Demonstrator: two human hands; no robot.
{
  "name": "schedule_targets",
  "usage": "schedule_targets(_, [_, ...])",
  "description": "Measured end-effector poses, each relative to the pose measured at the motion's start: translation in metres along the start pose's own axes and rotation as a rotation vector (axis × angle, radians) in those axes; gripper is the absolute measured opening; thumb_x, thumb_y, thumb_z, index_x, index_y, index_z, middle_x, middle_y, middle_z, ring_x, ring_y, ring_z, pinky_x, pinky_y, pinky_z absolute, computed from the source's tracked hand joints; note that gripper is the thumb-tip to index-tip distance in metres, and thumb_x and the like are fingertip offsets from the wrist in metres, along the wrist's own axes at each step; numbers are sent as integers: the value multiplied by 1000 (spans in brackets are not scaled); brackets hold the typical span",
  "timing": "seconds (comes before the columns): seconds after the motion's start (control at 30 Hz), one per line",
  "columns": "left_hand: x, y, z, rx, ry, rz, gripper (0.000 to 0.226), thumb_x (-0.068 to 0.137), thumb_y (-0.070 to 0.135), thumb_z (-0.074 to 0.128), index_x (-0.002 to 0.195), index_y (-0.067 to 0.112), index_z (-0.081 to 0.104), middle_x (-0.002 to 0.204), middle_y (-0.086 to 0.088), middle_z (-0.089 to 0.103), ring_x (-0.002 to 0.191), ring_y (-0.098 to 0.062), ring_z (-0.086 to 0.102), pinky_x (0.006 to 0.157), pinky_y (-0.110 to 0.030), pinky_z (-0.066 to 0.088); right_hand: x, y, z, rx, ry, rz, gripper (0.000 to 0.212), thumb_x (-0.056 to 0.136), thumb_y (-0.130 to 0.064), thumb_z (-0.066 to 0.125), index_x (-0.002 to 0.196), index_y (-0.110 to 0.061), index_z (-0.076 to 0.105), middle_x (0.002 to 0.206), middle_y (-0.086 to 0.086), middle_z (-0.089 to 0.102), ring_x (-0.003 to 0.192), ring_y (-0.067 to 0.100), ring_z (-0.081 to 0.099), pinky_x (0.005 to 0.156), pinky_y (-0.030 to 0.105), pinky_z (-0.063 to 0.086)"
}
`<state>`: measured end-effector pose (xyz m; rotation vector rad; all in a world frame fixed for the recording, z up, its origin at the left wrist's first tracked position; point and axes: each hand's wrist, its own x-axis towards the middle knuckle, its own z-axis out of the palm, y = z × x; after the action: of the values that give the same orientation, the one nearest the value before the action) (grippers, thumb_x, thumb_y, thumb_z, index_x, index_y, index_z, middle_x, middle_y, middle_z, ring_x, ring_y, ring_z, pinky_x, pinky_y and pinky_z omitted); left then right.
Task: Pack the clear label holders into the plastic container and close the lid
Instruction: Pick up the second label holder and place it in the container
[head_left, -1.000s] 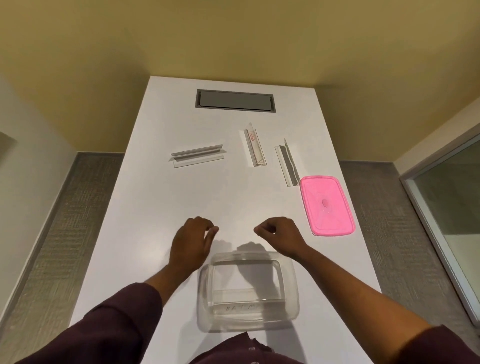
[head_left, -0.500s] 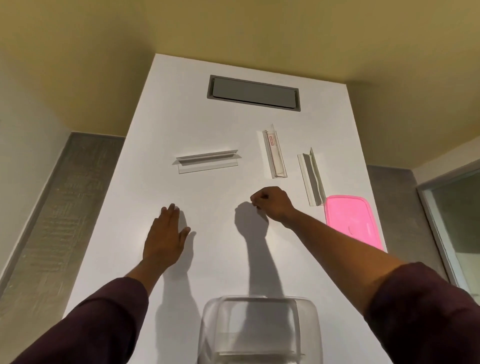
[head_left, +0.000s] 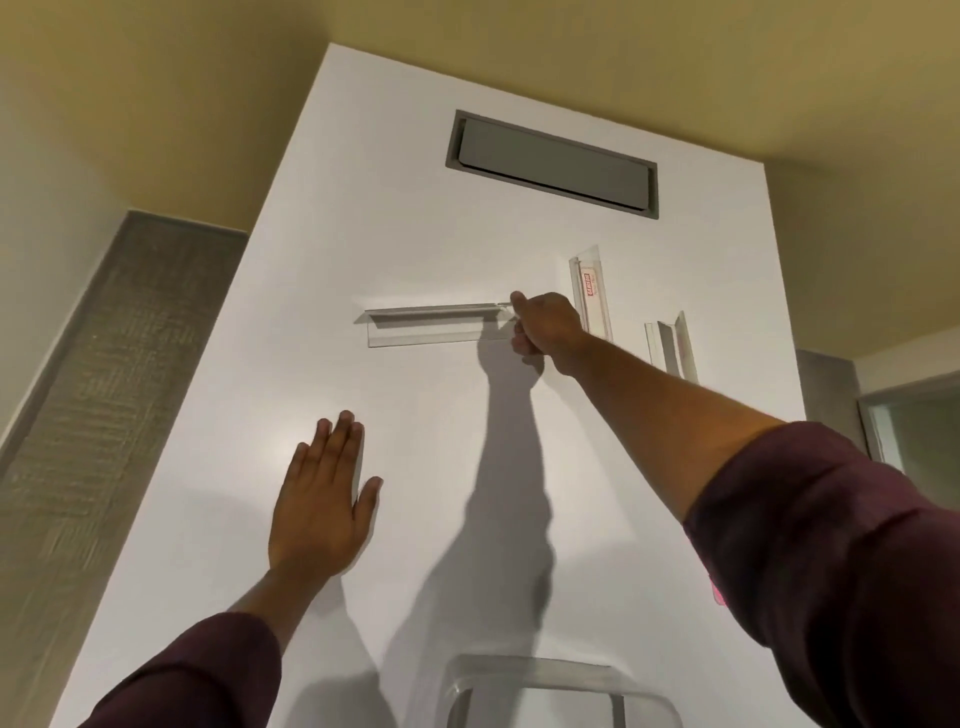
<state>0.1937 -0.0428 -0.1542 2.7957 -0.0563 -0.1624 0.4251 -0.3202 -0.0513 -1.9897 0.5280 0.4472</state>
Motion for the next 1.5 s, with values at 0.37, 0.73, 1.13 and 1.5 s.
schedule_targets(0.37, [1, -7, 8, 3, 20, 5, 71, 99, 48, 35, 160, 21, 10, 169, 5, 7, 156, -17, 3, 126, -39, 11, 21, -5, 21, 192, 88, 104, 29, 83, 0, 63, 57, -7, 53, 51, 11, 55, 39, 22, 48, 39, 20, 41])
schedule_targets(0.73, [3, -13, 6, 24, -64, -10, 69, 100, 49, 30, 159, 20, 11, 169, 3, 4, 156, -17, -2, 126, -39, 9, -28, 24, 0, 442, 20, 98, 29, 85, 3, 75, 109, -11, 66, 85, 8, 73, 64, 18, 71, 82, 36, 62])
schedule_targets(1.13, [12, 9, -64, -270, -355, -84, 64, 101, 23, 51, 157, 16, 22, 164, -2, 28, 150, -21, 29, 121, -37, 27, -150, 79, -68, 561, 6, 12, 35, 83, 14, 70, 107, -10, 59, 79, 12, 71, 74, 23, 69, 69, 29, 62])
schedule_targets(1.5, [-49, 116, -135, -727, -130, 69, 44, 99, 38, 55, 142, 31, 47, 135, 13, 62, 127, -6, 56, 105, -28, 43, -272, 138, -110, 627, 10, -48, 30, 85, 15, 68, 103, -7, 59, 73, 10, 62, 76, 22, 66, 69, 30, 62])
